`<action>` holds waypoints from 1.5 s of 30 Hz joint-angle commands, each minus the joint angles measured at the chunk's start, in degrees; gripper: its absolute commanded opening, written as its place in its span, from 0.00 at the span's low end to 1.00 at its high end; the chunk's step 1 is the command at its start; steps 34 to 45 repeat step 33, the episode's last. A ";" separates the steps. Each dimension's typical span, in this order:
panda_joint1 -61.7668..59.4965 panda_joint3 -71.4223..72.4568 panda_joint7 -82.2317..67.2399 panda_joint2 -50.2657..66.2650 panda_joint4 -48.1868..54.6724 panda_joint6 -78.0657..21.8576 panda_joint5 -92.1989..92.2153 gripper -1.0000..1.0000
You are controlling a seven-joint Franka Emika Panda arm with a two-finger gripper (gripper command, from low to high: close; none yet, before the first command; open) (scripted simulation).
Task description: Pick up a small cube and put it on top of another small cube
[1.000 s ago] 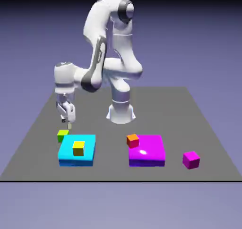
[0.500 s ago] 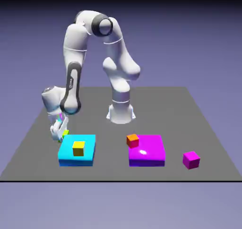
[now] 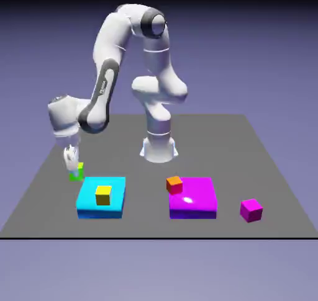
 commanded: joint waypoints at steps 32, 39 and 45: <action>24.16 46.30 5.87 22.42 19.71 -10.06 -39.27 1.00; 23.37 47.44 4.94 20.35 20.24 -12.46 -37.79 1.00; 23.37 47.44 4.94 20.35 20.24 -12.46 -37.79 1.00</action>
